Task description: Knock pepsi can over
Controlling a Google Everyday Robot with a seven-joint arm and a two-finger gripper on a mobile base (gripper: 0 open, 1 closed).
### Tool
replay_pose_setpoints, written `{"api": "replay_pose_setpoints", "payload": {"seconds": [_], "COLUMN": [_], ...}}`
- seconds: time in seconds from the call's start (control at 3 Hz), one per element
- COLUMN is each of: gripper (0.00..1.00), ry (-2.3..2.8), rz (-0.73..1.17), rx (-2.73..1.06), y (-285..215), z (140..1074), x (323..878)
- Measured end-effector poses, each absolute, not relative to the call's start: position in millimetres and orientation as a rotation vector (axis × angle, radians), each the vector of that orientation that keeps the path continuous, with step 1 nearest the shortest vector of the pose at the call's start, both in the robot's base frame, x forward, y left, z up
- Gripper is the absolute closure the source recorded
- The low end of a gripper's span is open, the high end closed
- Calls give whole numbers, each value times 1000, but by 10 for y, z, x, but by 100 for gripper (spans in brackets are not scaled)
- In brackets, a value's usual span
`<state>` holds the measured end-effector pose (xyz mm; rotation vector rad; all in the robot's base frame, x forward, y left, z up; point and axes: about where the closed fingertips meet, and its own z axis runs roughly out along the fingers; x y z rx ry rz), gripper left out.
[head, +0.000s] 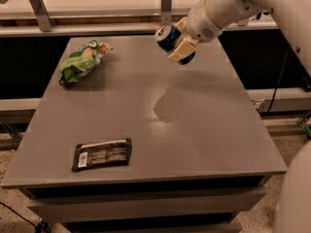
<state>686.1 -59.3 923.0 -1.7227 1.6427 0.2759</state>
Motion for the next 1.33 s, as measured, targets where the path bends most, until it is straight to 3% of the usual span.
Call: {"api": "replay_pose_setpoints", "payload": {"seconds": [0.67,1.0,1.33], "gripper": [58,40,16], "ry": [1779,1817,1819], "rz": [-71,-119,-115], "rx": [-2062,-2179,-2184], "y": [-694,-719,-709], "z": [8971,8870,8847], "x": [6831,6786,6782]}}
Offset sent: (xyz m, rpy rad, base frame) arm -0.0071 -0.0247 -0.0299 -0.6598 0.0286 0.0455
